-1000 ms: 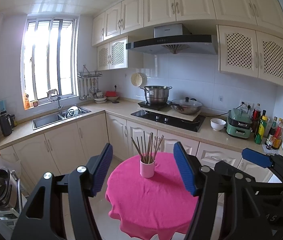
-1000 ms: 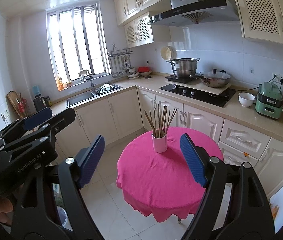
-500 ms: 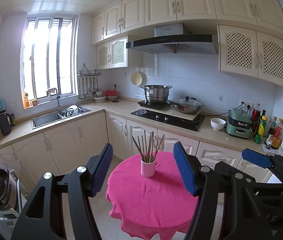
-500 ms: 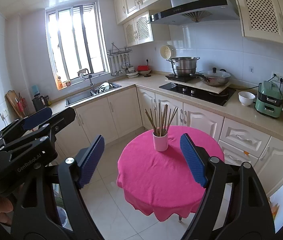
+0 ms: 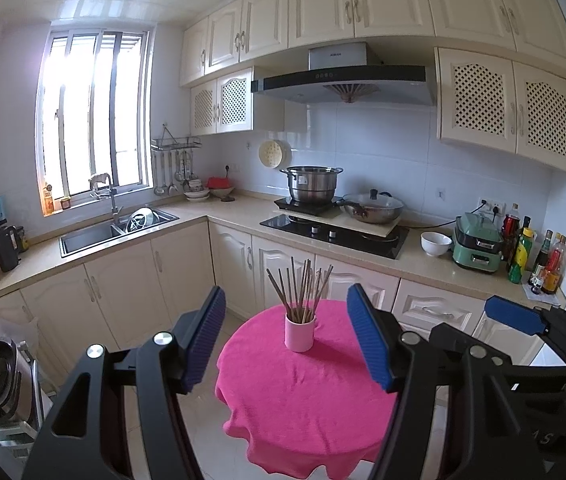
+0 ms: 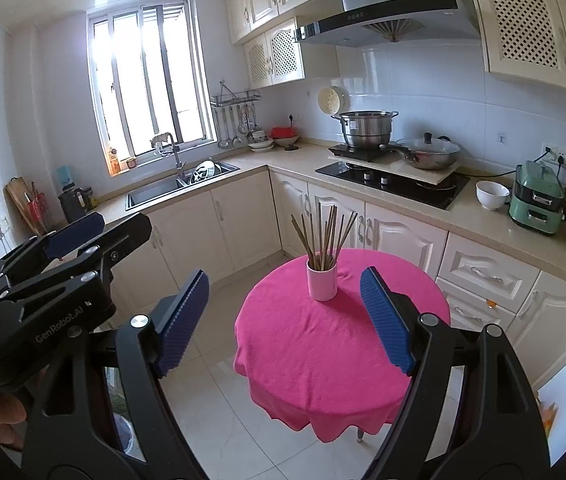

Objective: Organize utensils

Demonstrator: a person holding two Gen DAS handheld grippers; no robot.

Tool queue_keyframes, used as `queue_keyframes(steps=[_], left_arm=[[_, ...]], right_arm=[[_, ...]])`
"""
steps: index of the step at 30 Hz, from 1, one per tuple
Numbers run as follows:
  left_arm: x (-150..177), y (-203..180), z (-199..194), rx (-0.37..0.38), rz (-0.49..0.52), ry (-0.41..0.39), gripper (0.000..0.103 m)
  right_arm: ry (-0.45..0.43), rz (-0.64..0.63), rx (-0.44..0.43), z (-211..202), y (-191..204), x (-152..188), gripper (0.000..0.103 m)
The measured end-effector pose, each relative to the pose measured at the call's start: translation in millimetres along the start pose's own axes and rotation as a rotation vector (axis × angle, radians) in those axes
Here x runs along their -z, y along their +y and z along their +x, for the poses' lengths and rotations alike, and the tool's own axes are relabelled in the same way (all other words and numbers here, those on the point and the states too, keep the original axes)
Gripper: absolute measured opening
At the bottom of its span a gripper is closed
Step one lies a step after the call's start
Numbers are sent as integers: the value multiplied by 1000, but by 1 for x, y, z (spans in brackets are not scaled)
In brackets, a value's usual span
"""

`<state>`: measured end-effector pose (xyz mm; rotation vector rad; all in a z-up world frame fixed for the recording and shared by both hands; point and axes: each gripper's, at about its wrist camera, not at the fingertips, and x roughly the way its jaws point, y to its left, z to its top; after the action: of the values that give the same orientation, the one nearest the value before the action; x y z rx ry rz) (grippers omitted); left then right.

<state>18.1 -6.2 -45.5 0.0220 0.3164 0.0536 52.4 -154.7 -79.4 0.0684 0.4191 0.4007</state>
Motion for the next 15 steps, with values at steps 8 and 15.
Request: queue_keyframes(steps=[8, 15], left_arm=[[4, 15, 15, 5, 20, 21, 63], [10, 24, 34, -2, 39, 42, 63]], right_arm=[[25, 22, 4, 18, 6, 3, 77], [61, 59, -13, 44, 6, 5, 78]])
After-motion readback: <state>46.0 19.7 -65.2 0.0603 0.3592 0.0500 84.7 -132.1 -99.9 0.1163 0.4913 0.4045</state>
